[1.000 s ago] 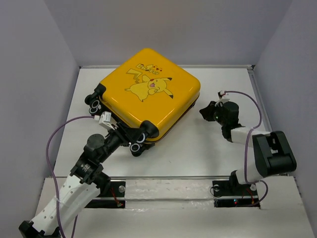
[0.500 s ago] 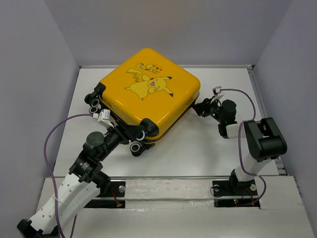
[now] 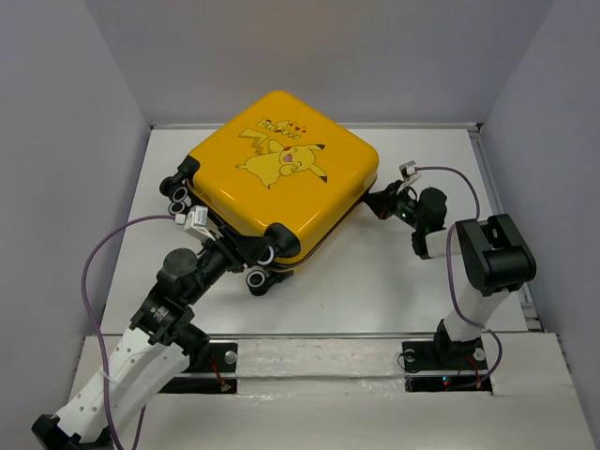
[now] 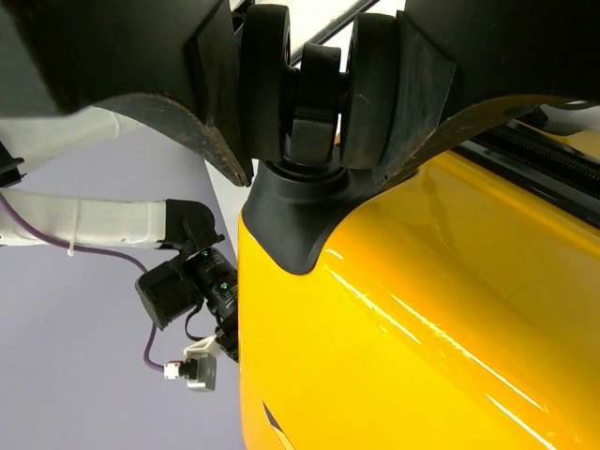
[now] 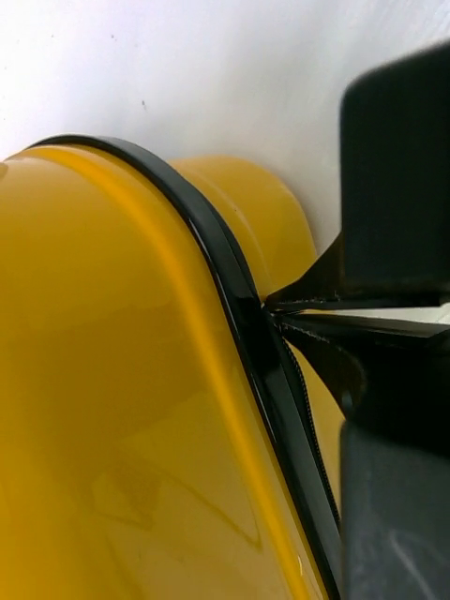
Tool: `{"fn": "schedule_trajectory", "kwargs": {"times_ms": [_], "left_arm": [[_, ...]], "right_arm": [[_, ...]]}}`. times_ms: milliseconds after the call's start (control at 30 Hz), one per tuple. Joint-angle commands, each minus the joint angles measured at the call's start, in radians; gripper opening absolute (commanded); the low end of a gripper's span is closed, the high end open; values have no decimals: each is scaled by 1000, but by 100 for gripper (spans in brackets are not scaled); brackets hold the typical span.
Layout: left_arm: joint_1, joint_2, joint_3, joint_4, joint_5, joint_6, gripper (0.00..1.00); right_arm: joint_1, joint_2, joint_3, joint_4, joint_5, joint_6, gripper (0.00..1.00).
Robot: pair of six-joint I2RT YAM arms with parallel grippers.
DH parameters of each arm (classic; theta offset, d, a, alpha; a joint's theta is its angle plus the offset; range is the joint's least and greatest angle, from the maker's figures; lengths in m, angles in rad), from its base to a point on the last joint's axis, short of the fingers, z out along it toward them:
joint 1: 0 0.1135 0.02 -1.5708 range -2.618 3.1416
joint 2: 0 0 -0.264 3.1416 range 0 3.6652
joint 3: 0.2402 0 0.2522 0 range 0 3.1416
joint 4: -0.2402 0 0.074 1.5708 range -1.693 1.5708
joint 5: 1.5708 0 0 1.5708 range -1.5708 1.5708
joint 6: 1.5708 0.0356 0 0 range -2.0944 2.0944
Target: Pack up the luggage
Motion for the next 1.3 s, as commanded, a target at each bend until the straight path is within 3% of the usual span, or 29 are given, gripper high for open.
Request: {"fn": "schedule_trajectory", "kwargs": {"times_ms": [0, 133, 233, 400, 467, 500, 667, 833, 967, 1100, 1267], "left_arm": [[-4, -1, 55, 87, -27, -23, 6], [-4, 22, 46, 147, -10, -36, 6], [-4, 70, 38, 239, 21, -54, 6], [-7, 199, 75, 355, 64, -70, 6], [-17, 251, 96, 389, 68, -63, 6], [-21, 281, 119, 412, 74, -62, 6], [-32, 352, 202, 449, 68, -57, 6], [-41, 378, 251, 448, 73, -66, 6], [-70, 398, 242, 451, 59, -91, 6], [-150, 433, 231, 480, 15, -102, 6], [-328, 583, 260, 573, -71, -96, 6]], "right_arm": [[2, -4, 14, 210, -1, 51, 7], [23, -53, -62, 241, 30, 108, 7], [133, -128, -179, 233, 129, 100, 7], [475, -176, -296, 159, 389, 99, 7], [667, -162, -328, 169, 511, 140, 7], [806, -136, -317, 167, 573, 160, 7], [1150, -2, -140, 142, 757, 215, 7], [1241, 163, -50, 476, 757, 283, 7], [1260, 230, -36, 615, 861, 332, 7], [1260, 175, -131, 626, 1012, 366, 7], [1260, 53, -351, 626, 1140, 435, 7]]}}
